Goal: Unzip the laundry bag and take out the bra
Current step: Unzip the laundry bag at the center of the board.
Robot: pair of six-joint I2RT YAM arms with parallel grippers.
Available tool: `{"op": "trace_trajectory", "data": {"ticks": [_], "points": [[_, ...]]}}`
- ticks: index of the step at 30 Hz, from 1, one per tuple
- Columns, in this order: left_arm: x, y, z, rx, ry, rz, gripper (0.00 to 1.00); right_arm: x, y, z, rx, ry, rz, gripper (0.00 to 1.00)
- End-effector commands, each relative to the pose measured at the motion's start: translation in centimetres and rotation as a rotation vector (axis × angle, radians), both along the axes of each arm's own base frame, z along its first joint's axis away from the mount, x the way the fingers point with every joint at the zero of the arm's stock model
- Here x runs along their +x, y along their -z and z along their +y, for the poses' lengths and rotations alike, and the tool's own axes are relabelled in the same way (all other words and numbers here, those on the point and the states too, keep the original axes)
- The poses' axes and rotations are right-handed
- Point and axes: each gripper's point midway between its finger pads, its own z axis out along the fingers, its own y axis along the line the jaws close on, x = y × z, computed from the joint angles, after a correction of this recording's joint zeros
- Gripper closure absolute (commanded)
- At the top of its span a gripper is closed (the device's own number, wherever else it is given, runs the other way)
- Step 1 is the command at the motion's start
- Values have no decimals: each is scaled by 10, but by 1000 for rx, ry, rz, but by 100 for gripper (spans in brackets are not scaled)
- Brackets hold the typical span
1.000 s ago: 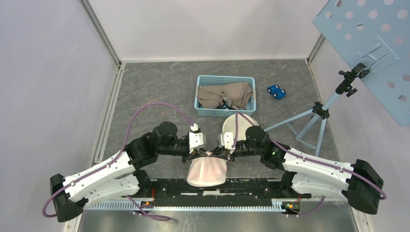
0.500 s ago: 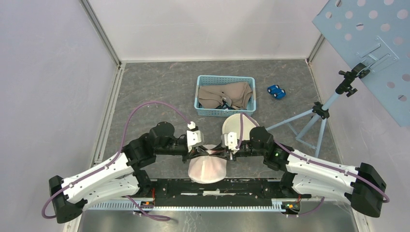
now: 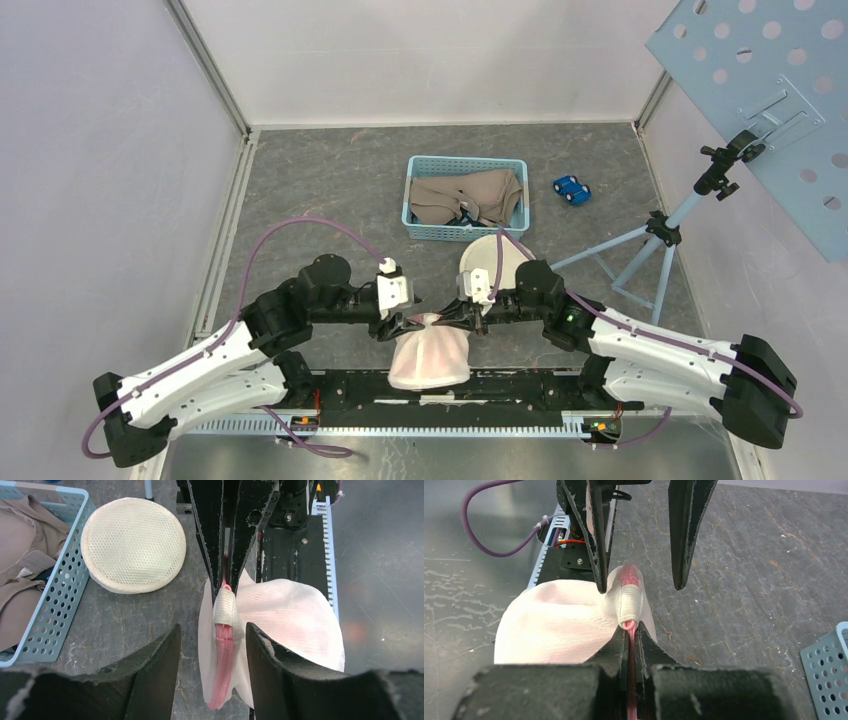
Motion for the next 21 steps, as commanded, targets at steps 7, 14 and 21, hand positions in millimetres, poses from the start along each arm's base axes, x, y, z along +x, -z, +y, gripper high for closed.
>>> {"op": "trace_trajectory", "data": {"ticks": [7,14,21], "points": [[5,-12,2,21,28,-133,44,-2,-21,8,82,-18,86,100],[7,-12,1,34,20,-164,46,-3,-19,11,82,-22,142,100],[9,-15,-1,41,9,-193,49,-2,-15,12,63,-18,160,100]]}}
